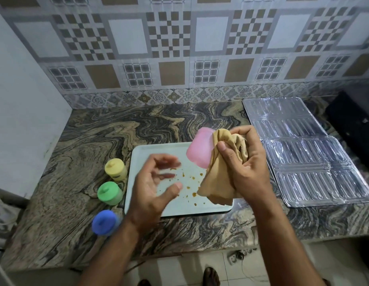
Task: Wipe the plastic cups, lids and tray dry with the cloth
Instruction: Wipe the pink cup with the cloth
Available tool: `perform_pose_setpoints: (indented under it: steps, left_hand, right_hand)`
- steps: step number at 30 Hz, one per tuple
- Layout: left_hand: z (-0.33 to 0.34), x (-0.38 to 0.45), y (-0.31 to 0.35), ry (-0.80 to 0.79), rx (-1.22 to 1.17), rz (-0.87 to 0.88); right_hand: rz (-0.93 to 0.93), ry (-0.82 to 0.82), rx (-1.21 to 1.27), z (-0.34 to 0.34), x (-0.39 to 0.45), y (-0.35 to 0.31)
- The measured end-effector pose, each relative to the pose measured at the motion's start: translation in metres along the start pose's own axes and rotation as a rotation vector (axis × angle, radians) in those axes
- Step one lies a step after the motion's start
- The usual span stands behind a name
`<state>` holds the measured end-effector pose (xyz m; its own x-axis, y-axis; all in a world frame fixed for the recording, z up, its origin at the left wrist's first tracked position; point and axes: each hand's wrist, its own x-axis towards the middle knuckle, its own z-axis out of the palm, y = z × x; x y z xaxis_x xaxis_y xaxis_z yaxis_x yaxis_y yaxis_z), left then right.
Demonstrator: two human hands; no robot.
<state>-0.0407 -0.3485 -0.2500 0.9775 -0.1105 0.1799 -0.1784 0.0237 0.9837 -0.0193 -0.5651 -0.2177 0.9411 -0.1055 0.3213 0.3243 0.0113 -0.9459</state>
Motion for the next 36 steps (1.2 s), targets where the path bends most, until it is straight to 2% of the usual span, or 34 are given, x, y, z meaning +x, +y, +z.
perform_pose_setpoints:
  steps: [2, 4, 6, 8, 11, 14, 18, 20, 23, 26, 28, 31, 34, 36]
  left_hand:
    - [-0.013, 0.016, 0.018, -0.049, 0.256, 0.13]
    - [-0.017, 0.03, 0.04, -0.184, 0.466, 0.193]
    - [-0.014, 0.038, 0.056, -0.305, 0.568, 0.199]
    - [-0.01, 0.041, 0.062, -0.339, 0.582, 0.201]
    - [-0.005, 0.039, 0.061, -0.24, 0.616, 0.242]
    - [0.0, 0.038, 0.054, -0.102, 0.7, 0.271]
    - [0.01, 0.037, 0.051, -0.054, 0.809, 0.3]
    - [0.012, 0.035, 0.051, -0.037, 0.845, 0.341]
    - [0.009, 0.03, 0.048, -0.03, 0.803, 0.36]
    - [0.003, 0.025, 0.044, -0.018, 0.707, 0.34]
    - [0.0, 0.025, 0.041, 0.048, 0.634, 0.289]
    - [-0.003, 0.027, 0.034, 0.155, 0.507, 0.208]
    - [0.004, 0.025, 0.034, 0.11, 0.329, 0.166]
    - [0.005, 0.024, 0.034, 0.081, 0.29, 0.175]
  right_hand:
    - [0.022, -0.164, 0.021, -0.009, 0.001, -0.006]
    - [0.053, -0.258, 0.081, -0.014, 0.002, -0.01]
    - [0.085, -0.28, 0.165, -0.016, 0.001, -0.012]
    - [0.104, -0.268, 0.227, -0.017, 0.0, -0.013]
    - [0.097, -0.186, 0.165, -0.017, -0.001, -0.01]
    - [0.014, -0.032, -0.035, -0.014, -0.004, -0.008]
    - [-0.177, -0.022, -0.36, 0.005, -0.014, -0.007]
    - [-0.247, 0.063, -0.5, 0.015, -0.016, -0.002]
    - [-0.169, 0.196, -0.424, 0.018, -0.009, 0.006]
    - [-0.015, 0.23, -0.326, 0.013, -0.004, 0.012]
    - [0.061, 0.242, -0.167, 0.01, -0.006, 0.01]
    - [0.029, 0.249, -0.006, 0.013, -0.016, 0.006]
    - [-0.046, 0.188, 0.013, 0.025, -0.027, -0.002]
    - [-0.071, 0.164, -0.015, 0.031, -0.029, -0.007]
